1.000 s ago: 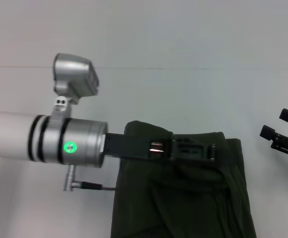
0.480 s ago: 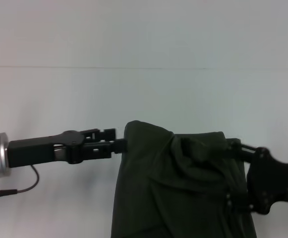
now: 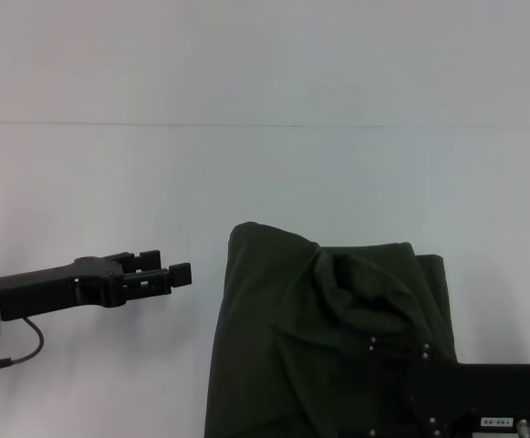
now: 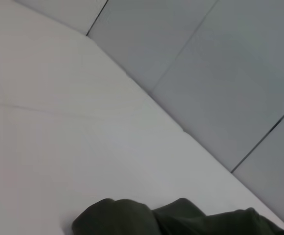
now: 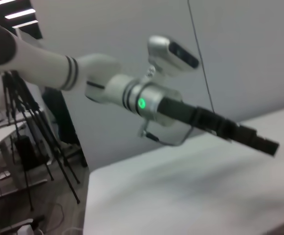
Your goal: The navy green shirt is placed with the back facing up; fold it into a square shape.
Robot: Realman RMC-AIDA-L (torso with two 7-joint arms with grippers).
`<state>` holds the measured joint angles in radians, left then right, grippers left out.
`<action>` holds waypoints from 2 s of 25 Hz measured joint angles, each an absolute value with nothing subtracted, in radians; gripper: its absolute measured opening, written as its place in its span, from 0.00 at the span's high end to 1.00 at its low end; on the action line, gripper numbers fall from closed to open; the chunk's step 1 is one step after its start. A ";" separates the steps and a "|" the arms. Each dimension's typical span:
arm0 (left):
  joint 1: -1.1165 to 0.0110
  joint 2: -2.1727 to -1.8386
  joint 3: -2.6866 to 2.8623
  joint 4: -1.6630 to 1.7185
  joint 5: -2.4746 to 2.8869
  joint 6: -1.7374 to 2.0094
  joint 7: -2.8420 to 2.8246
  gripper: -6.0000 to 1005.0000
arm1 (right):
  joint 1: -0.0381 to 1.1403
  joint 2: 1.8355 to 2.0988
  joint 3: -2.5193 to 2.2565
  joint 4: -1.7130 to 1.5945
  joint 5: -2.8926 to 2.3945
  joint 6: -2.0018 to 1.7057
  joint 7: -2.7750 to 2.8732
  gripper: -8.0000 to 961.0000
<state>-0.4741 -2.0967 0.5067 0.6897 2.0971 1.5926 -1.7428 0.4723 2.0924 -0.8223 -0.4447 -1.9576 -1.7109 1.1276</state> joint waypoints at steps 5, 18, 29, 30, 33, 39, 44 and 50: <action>-0.487 -2.097 0.508 0.684 2.092 1.590 -1.742 0.12 | 0.471 2.092 -0.835 -0.413 -1.958 -1.618 1.148 0.03; -0.508 -2.099 0.513 0.668 2.092 1.589 -1.741 0.12 | 0.492 2.093 -0.840 -0.399 -1.934 -1.473 1.204 0.03; -0.511 -2.108 0.512 0.668 2.091 1.589 -1.741 0.12 | 0.448 2.091 -0.651 -0.407 -1.913 -1.372 1.202 0.03; -0.511 -2.108 0.512 0.668 2.091 1.589 -1.741 0.12 | 0.444 2.091 -0.623 -0.408 -1.912 -1.367 1.199 0.03; -0.511 -2.108 0.512 0.668 2.091 1.589 -1.742 0.11 | 0.433 2.090 -0.536 -0.407 -1.912 -1.348 1.197 0.03; -0.511 -2.108 0.512 0.669 2.091 1.591 -1.743 0.11 | 0.421 2.088 -0.468 -0.412 -1.911 -1.362 1.195 0.03; -0.511 -2.108 0.512 0.669 2.091 1.594 -1.745 0.11 | 0.421 2.089 -0.460 -0.431 -1.911 -1.493 1.139 0.03; -0.511 -2.108 0.512 0.669 2.090 1.596 -1.744 0.12 | 0.450 2.096 -0.506 -0.389 -1.916 -1.637 0.948 0.03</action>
